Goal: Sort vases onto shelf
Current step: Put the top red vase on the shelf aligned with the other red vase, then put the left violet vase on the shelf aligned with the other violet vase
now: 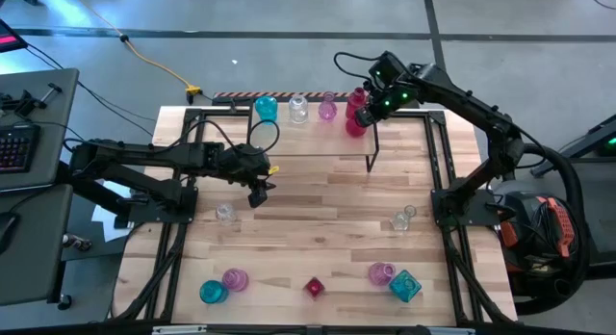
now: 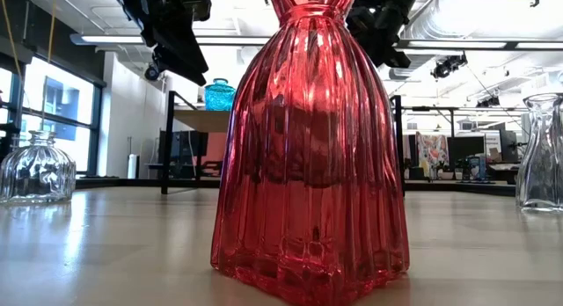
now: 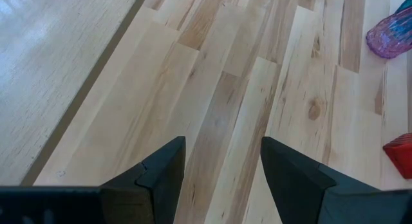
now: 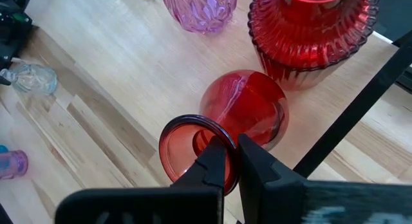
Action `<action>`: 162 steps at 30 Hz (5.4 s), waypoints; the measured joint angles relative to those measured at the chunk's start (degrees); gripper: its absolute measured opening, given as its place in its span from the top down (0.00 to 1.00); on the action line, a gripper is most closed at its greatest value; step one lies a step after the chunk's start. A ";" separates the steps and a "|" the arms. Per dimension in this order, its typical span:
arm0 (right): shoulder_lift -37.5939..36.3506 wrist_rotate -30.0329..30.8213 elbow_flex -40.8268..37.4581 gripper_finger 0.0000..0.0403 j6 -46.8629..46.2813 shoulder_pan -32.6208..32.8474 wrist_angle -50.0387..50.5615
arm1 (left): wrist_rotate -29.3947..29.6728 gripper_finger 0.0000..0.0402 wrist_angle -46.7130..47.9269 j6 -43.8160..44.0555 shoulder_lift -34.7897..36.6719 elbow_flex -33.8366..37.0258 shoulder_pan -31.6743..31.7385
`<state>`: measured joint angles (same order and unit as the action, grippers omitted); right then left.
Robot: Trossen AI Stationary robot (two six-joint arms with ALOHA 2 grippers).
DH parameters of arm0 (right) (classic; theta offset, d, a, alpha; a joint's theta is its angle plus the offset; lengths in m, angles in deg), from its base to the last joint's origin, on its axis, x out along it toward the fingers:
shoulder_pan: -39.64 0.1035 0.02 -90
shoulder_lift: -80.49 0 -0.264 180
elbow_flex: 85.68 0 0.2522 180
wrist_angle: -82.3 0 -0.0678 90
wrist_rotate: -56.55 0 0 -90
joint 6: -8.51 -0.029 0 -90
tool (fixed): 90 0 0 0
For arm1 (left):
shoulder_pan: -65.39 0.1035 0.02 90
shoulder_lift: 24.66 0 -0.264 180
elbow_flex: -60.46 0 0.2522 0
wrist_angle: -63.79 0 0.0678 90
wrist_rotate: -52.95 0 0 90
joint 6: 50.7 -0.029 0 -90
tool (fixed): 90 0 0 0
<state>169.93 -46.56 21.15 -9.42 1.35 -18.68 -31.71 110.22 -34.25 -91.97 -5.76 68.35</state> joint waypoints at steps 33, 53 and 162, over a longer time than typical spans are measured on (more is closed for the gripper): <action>0.20 4.15 -0.04 0.82 -1.09 -0.37 -4.21 | 0.00 0.52 0.02 0.90 -0.02 0.02 -0.02; 0.14 3.32 -0.04 0.82 0.40 -0.37 -4.69 | 0.00 0.52 0.02 0.92 -0.02 0.02 -0.02; -79.01 -2.99 -87.58 0.82 -4.09 4.33 -50.54 | -6.26 0.52 8.55 62.88 -5.67 0.02 -46.97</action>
<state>90.92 -49.55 -66.43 -13.51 5.68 -69.22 -37.96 118.76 28.63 -97.64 -5.74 21.38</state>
